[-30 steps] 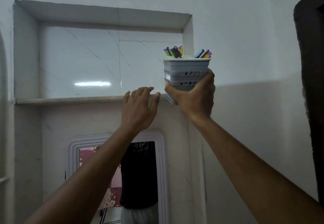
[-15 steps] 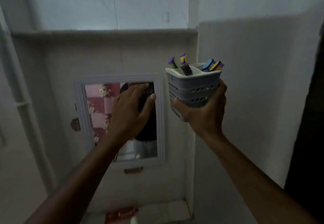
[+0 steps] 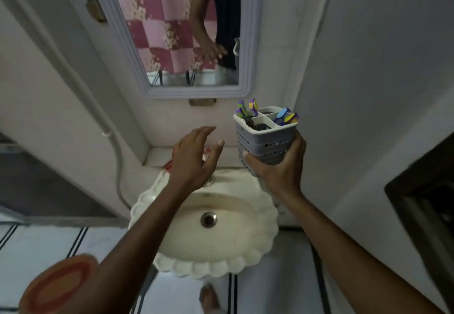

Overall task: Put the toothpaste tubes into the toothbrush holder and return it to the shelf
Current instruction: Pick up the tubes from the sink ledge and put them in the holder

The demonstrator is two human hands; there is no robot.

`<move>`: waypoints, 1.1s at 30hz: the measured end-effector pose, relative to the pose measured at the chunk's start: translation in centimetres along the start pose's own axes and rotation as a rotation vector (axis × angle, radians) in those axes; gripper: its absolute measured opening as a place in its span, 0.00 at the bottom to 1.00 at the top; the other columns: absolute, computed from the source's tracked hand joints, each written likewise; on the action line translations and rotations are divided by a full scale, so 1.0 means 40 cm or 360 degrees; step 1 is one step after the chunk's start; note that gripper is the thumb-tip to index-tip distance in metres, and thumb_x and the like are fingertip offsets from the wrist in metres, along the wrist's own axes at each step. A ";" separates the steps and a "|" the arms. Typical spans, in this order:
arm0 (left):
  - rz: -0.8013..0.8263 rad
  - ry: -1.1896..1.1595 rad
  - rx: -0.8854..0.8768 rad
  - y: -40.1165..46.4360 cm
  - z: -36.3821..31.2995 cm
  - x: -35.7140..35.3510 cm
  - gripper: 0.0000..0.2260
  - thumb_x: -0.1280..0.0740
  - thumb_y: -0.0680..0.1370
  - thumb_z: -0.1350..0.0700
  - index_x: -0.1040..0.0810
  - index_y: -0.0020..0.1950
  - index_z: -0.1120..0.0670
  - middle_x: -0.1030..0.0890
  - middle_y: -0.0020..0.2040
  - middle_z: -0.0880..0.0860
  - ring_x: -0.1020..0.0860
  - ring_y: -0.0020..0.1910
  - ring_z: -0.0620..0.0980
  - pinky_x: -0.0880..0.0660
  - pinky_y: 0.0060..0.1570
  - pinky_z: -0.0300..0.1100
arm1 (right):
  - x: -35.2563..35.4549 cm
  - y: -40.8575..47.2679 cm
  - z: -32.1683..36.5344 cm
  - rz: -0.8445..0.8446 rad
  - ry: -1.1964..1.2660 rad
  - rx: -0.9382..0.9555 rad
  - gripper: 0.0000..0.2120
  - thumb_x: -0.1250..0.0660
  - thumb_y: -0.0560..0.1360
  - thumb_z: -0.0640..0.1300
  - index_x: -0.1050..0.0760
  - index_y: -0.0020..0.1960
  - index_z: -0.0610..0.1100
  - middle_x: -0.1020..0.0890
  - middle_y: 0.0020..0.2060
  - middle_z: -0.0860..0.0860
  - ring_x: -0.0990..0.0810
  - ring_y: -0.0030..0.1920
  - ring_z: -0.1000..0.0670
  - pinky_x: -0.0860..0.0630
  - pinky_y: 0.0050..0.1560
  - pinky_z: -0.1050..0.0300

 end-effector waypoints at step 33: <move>0.1227 0.0766 -0.0200 -0.050 0.686 -0.278 0.34 0.26 0.73 0.64 0.28 0.80 0.53 0.28 0.80 0.55 0.32 0.79 0.60 0.34 0.77 0.54 | -0.397 -0.205 -0.417 0.0165 -0.0470 -0.0777 0.64 0.13 0.60 0.67 0.39 0.81 0.36 0.28 0.78 0.42 0.28 0.79 0.41 0.29 0.70 0.60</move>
Point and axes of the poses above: each hand's wrist, its own y-axis towards the middle knuckle, its own x-axis out of the back of the hand, z = x × y, the point moved 2 cm from there along y, towards the middle knuckle
